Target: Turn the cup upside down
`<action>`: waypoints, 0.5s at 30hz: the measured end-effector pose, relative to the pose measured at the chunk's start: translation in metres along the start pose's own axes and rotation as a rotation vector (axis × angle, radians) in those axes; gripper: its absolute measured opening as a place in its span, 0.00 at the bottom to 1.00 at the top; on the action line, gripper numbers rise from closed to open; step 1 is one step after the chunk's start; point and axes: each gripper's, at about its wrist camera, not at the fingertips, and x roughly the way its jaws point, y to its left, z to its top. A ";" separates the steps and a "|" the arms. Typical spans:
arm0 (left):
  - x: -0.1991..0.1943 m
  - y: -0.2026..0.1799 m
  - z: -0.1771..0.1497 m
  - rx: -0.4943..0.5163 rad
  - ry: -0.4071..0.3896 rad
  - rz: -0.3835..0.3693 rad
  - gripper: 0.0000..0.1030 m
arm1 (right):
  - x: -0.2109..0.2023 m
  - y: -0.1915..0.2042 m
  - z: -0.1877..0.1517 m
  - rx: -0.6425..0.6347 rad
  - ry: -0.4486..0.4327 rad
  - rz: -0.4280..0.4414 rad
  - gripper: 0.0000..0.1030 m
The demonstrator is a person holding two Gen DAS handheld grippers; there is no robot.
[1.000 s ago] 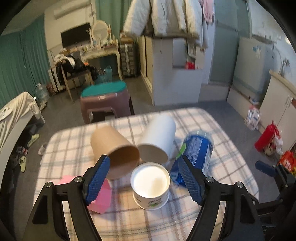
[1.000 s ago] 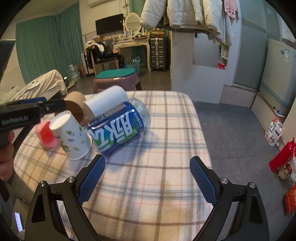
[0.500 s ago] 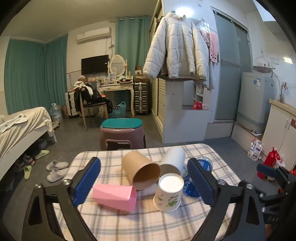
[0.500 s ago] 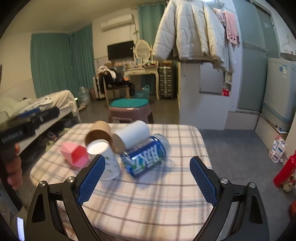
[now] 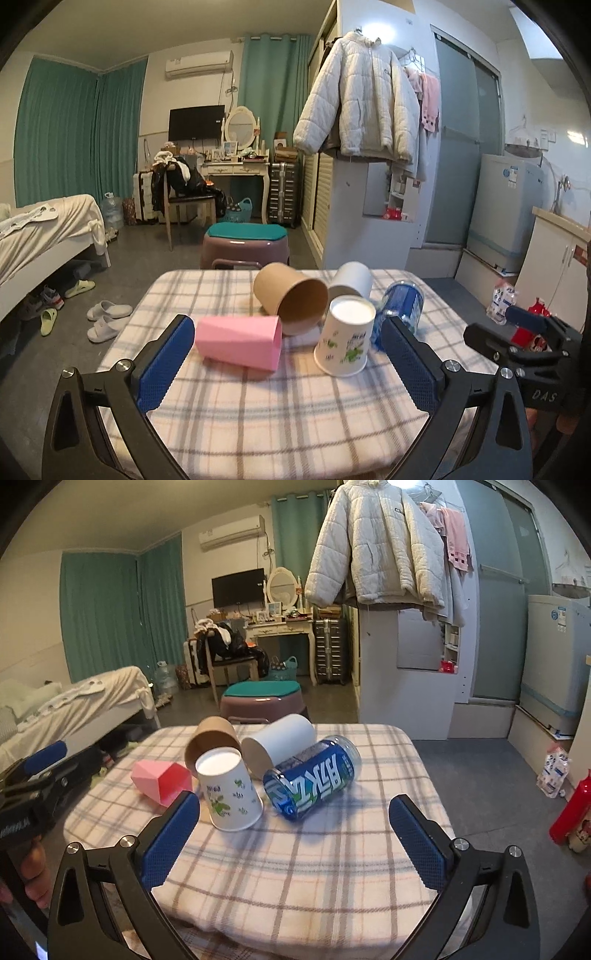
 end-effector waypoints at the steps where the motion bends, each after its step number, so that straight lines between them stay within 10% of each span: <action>1: 0.000 0.001 -0.001 -0.005 0.004 -0.005 1.00 | 0.000 0.001 -0.001 -0.001 0.002 -0.003 1.00; 15: -0.002 0.010 -0.007 -0.011 0.020 -0.016 1.00 | -0.003 0.005 -0.003 0.007 -0.011 -0.028 1.00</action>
